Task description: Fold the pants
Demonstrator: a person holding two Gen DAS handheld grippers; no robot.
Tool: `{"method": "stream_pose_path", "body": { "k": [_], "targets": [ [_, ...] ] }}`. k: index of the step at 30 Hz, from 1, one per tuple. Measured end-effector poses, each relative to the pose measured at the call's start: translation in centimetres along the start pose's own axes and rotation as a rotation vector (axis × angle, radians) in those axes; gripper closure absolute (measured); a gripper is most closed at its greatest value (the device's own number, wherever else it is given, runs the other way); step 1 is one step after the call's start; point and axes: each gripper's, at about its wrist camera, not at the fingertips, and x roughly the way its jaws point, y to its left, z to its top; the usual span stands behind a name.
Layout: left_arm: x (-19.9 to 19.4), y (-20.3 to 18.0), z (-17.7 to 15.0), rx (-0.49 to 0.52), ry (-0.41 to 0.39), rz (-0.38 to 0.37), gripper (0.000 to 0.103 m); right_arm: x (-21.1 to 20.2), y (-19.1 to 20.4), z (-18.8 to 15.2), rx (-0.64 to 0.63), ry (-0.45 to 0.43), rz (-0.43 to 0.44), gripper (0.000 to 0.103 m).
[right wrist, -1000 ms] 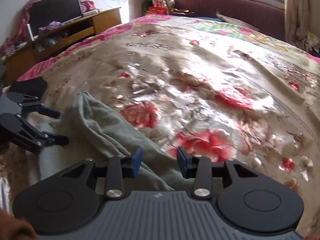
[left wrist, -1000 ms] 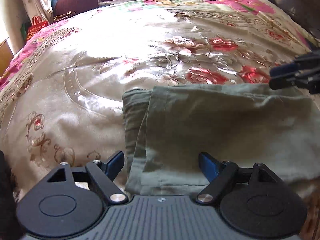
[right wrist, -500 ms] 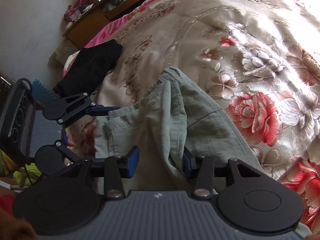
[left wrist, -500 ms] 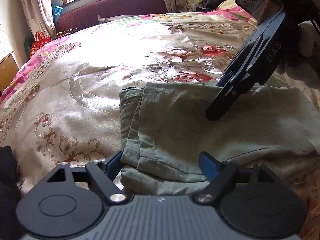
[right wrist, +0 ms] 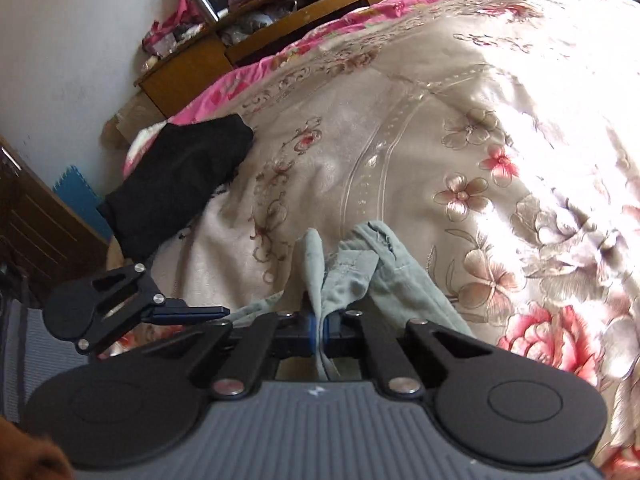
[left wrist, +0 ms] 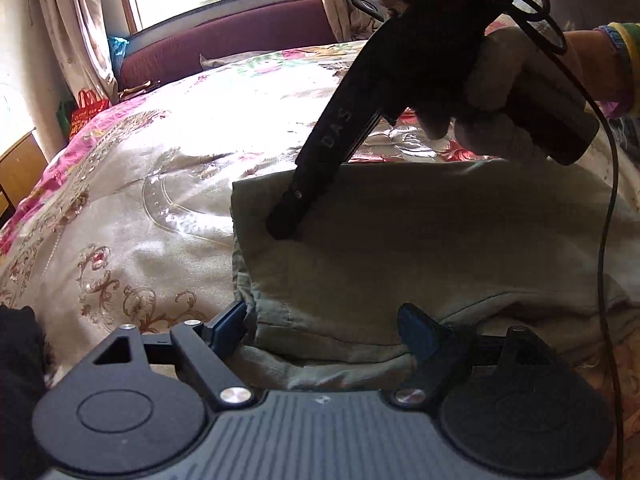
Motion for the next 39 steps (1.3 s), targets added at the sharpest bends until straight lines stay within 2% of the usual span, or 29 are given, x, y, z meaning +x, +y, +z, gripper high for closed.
{"method": "stream_pose_path", "body": {
  "k": [3,5,8,11,15,16,20,23,25,27,30,32,33,35,37,39],
  "targets": [
    [-0.4,-0.8,0.0,-0.002,-0.004,-0.015,0.008,0.8,1.1,0.7,-0.112,0.041,-0.062,0.100],
    [-0.3,-1.6,-0.2,0.051,0.013,0.026,0.008,1.7,2.1,0.9,-0.228,0.085,-0.125,0.099],
    [-0.7,-1.7,-0.4,0.090,0.029,0.082,0.008,2.7,2.5,0.9,-0.247,0.089,-0.158,0.098],
    [-1.7,-1.0,-0.3,0.079,0.038,0.096,0.008,1.5,2.2,1.1,-0.186,0.017,-0.142,0.094],
    [-3.0,-1.1,0.3,0.115,-0.003,0.120,0.008,-2.7,2.3,1.0,-0.138,-0.127,-0.197,0.069],
    [-3.1,-1.3,0.6,0.118,-0.024,0.117,0.008,-4.0,2.2,0.7,-0.125,-0.168,-0.214,0.068],
    [-2.3,-2.3,2.2,0.113,-0.096,0.079,0.008,-9.2,1.1,-2.1,0.027,-0.297,-0.270,0.068],
    [-0.8,-3.1,3.6,0.107,-0.118,0.032,0.008,-12.4,1.0,-6.4,0.112,-0.315,-0.336,0.068],
    [0.4,-3.9,4.4,0.108,-0.109,0.007,0.008,-13.6,0.8,-9.8,0.206,-0.317,-0.342,0.066],
    [1.7,-4.4,4.6,0.123,-0.088,0.016,0.008,-14.0,0.4,-12.7,0.297,-0.319,-0.313,0.066],
    [3.1,-4.8,4.3,0.145,-0.053,0.017,0.008,-13.1,-0.2,-15.3,0.366,-0.300,-0.259,0.066],
    [4.1,-4.9,3.8,0.158,-0.003,0.049,0.008,-11.9,-1.3,-16.1,0.435,-0.289,-0.156,0.067],
    [4.5,-4.7,3.5,0.155,0.017,0.057,0.008,-11.3,-2.1,-16.4,0.468,-0.288,-0.133,0.068],
    [4.8,-4.2,2.8,0.128,0.045,0.047,0.007,-10.3,-3.7,-16.3,0.502,-0.288,-0.170,0.067],
    [5.0,-3.1,2.5,0.079,0.072,0.033,0.004,-10.1,-5.9,-16.4,0.576,-0.328,-0.207,0.079],
    [4.8,-2.3,2.3,0.047,0.093,0.033,0.002,-10.6,-7.9,-16.8,0.670,-0.379,-0.218,0.083]
  ]
}}
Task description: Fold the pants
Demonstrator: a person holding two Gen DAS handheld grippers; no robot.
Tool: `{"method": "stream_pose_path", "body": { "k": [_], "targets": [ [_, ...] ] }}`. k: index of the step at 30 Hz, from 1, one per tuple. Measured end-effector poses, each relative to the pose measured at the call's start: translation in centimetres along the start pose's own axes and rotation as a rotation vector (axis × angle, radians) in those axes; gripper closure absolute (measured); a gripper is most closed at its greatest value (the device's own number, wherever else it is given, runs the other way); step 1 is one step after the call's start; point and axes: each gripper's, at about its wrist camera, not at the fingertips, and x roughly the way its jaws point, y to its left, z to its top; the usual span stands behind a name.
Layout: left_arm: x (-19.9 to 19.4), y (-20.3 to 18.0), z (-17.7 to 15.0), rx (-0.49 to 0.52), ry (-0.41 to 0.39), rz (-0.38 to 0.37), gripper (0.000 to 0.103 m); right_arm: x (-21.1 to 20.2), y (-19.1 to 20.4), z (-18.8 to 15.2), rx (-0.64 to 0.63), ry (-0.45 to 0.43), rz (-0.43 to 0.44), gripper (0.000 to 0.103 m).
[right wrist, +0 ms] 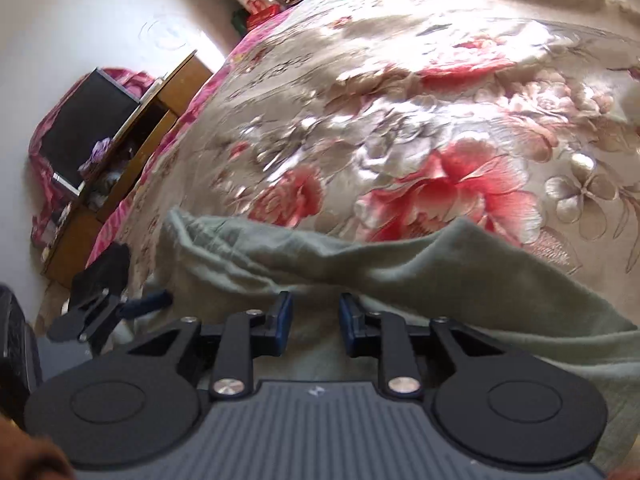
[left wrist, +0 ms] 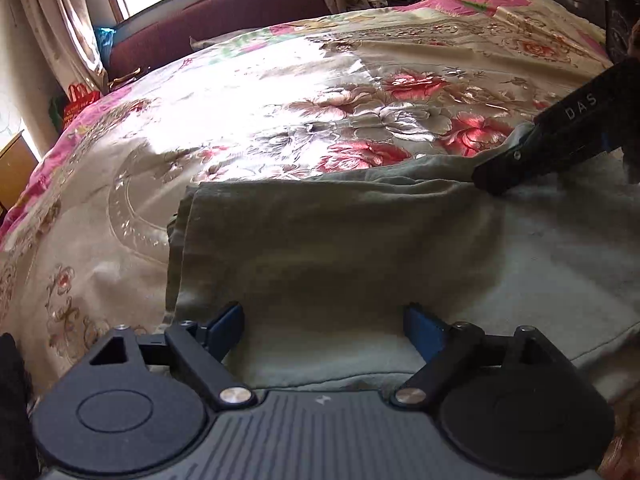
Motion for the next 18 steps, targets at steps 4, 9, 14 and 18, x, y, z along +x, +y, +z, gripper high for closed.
{"method": "stream_pose_path", "body": {
  "k": [4,9,14,18],
  "targets": [
    [-1.4,0.1,0.2,0.012,-0.016,0.031,0.002,-3.6,-1.1,0.1,0.057,-0.094,-0.055,0.074],
    [-2.2,-0.6,0.2,0.023,-0.043,-0.011,0.002,-11.6,-2.3,-4.6,0.123,-0.155,-0.135,0.068],
    [-2.2,-2.1,-1.5,0.102,-0.014,0.028,0.002,-15.0,-5.2,-9.7,0.266,-0.125,-0.199,0.066],
    [-3.0,-2.0,-1.0,0.108,0.017,0.042,0.002,-13.2,-6.0,-11.1,0.344,-0.106,-0.066,0.064]
  ]
}}
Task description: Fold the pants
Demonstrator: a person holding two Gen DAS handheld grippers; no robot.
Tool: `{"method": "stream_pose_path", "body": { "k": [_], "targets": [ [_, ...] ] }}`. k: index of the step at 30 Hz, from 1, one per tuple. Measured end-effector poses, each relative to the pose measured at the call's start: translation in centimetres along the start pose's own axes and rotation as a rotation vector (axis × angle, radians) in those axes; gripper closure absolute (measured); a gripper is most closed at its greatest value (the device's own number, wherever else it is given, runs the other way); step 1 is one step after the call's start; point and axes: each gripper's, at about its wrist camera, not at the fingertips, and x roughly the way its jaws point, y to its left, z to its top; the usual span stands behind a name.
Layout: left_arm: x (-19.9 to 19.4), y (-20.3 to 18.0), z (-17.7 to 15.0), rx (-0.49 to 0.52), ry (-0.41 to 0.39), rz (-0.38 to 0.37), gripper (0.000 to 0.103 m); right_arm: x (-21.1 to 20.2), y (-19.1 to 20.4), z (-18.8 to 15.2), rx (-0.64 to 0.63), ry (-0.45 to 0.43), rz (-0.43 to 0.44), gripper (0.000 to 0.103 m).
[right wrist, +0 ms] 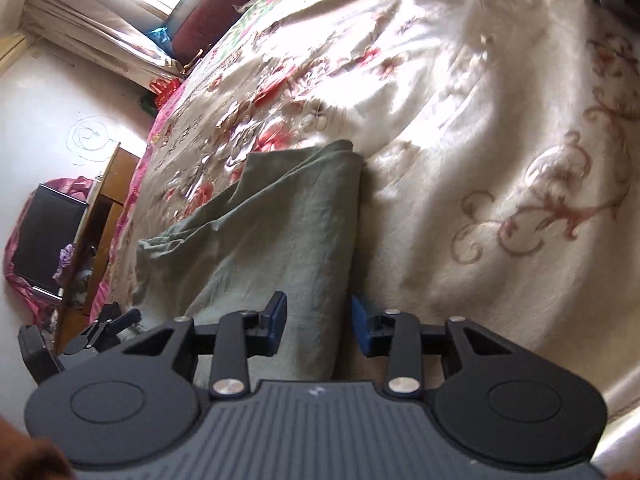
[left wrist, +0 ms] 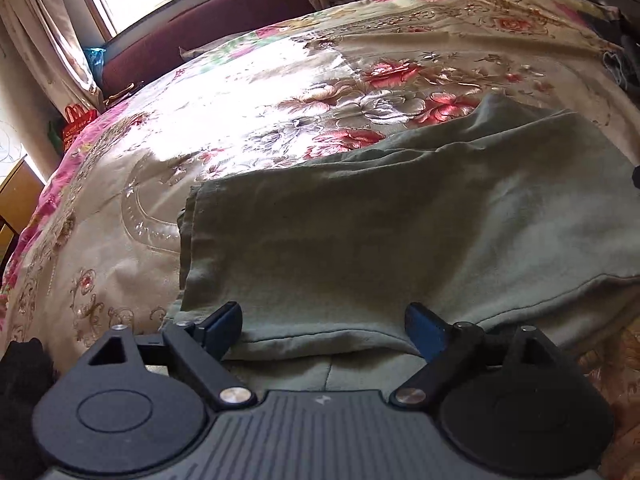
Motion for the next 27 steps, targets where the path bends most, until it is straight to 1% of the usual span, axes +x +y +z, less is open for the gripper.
{"method": "stream_pose_path", "body": {
  "k": [1,4,5,6,7,9,11,13,14,16,19,21,22,24,27],
  "targets": [
    [-0.2,-0.1,0.2,0.006,0.001,0.011,0.002,1.0,0.0,-0.1,0.010,0.024,0.030,0.062],
    [-1.0,-1.2,0.4,0.063,-0.016,0.039,0.002,2.4,-0.1,-0.1,0.040,-0.005,0.057,0.064],
    [-1.1,-1.6,0.4,0.087,-0.020,0.049,0.002,2.5,0.0,-0.1,0.055,-0.012,0.063,0.068],
    [-1.1,-2.2,0.4,0.118,-0.025,0.063,0.002,2.4,0.1,-0.1,0.056,-0.023,0.075,0.081],
    [-1.1,-2.5,0.3,0.139,-0.027,0.072,0.002,2.2,0.4,-0.2,0.054,-0.032,0.096,0.092],
    [-1.1,-3.0,0.3,0.164,-0.022,0.088,0.002,2.3,0.6,-0.3,0.065,-0.037,0.111,0.095],
    [-1.3,-3.0,0.4,0.162,-0.014,0.084,0.002,2.4,0.2,-0.1,0.072,-0.036,0.074,0.098],
    [-1.8,-3.1,0.6,0.144,-0.006,0.049,0.002,1.6,-0.8,0.3,0.078,-0.056,0.066,0.100],
    [-2.1,-3.3,0.7,0.133,-0.003,0.018,0.002,0.9,-1.5,0.6,0.084,-0.069,0.053,0.100],
    [-2.7,-4.1,1.0,0.131,-0.008,-0.030,0.002,-0.5,-2.3,1.1,0.068,-0.092,0.010,0.100],
    [-4.0,-6.4,1.7,0.154,-0.030,-0.107,0.002,-3.3,-3.6,1.9,0.055,-0.125,-0.057,0.100],
    [-5.0,-8.0,2.6,0.167,-0.069,-0.171,0.002,-5.2,-3.9,2.3,0.013,-0.162,-0.138,0.099],
    [-5.3,-8.7,3.1,0.176,-0.093,-0.187,0.002,-5.9,-4.2,2.5,0.011,-0.174,-0.163,0.099],
    [-5.9,-10.4,4.2,0.193,-0.158,-0.209,0.002,-7.0,-4.8,2.5,0.021,-0.185,-0.178,0.099],
    [-5.9,-11.9,5.7,0.178,-0.205,-0.253,0.002,-7.5,-4.9,2.2,0.010,-0.186,-0.184,0.099]
  ]
}}
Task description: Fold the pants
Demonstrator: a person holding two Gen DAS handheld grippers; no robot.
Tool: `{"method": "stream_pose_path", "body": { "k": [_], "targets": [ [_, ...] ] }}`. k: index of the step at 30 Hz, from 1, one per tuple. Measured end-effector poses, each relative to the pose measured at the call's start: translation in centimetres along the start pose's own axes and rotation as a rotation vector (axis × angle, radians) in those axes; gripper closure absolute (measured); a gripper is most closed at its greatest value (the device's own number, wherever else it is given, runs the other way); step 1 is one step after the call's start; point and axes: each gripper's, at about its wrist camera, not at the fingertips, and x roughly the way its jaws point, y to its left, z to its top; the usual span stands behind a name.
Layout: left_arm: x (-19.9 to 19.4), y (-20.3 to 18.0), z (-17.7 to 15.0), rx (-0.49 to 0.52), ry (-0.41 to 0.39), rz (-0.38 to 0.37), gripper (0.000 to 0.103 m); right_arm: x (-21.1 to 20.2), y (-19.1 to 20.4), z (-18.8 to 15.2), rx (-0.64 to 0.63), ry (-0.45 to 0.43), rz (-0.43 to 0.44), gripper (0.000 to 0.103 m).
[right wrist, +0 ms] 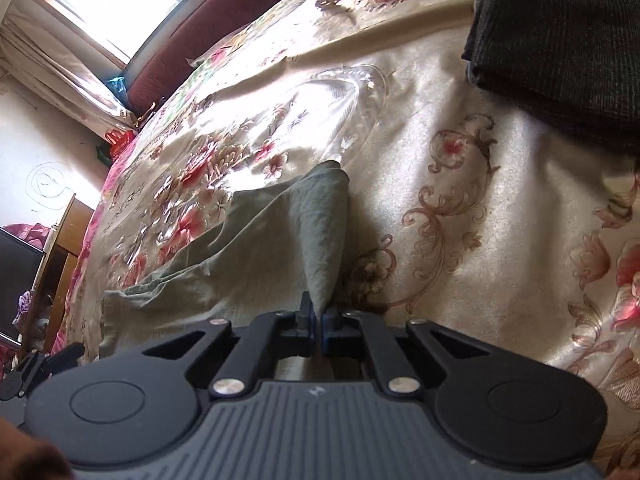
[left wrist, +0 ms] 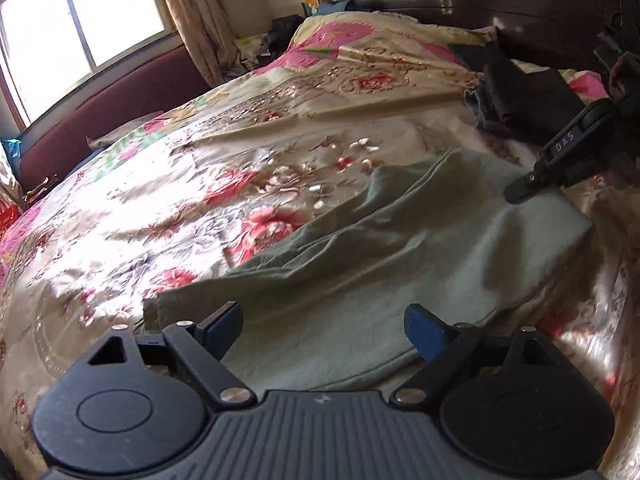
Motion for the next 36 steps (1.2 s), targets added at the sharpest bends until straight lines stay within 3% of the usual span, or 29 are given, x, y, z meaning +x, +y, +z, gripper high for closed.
{"method": "stream_pose_path", "body": {
  "k": [3,6,12,16,19,22,24,26,31,33,36],
  "targets": [
    [1.8,-1.2,0.2,0.025,0.019,-0.007,0.002,-0.3,0.0,0.0,0.023,-0.018,0.012,0.099],
    [4.7,-2.0,-1.8,0.070,0.159,-0.018,0.002,-0.7,0.6,0.5,0.025,-0.029,0.014,0.099],
    [3.3,-0.2,-3.0,-0.036,0.109,-0.050,0.001,-3.1,7.1,1.6,-0.086,-0.055,0.083,0.099],
    [3.7,1.4,-1.5,-0.033,0.045,-0.059,0.001,-3.6,12.9,1.8,-0.205,-0.051,0.115,0.099],
    [5.7,3.6,0.3,-0.050,0.058,-0.147,0.001,-3.6,15.7,1.5,-0.278,-0.037,0.082,0.099],
    [7.5,6.4,1.4,-0.154,0.068,-0.188,0.002,-3.8,15.6,1.0,-0.285,-0.024,0.025,0.099],
    [8.6,7.5,1.8,-0.190,0.066,-0.129,0.002,-4.1,14.3,0.9,-0.253,-0.014,-0.002,0.099],
    [10.0,7.1,2.1,-0.150,0.085,-0.037,0.002,-4.2,13.4,0.9,-0.226,-0.009,-0.025,0.099],
    [12.5,5.7,2.7,-0.058,0.078,0.091,0.002,-4.0,12.0,1.0,-0.170,-0.008,-0.032,0.098],
    [12.9,6.3,3.2,-0.097,0.077,0.139,0.002,-3.7,11.7,0.9,-0.156,-0.002,-0.034,0.098],
    [11.0,8.1,3.2,-0.196,0.033,0.139,0.002,-3.5,11.5,0.8,-0.148,0.005,-0.036,0.098]
  ]
}}
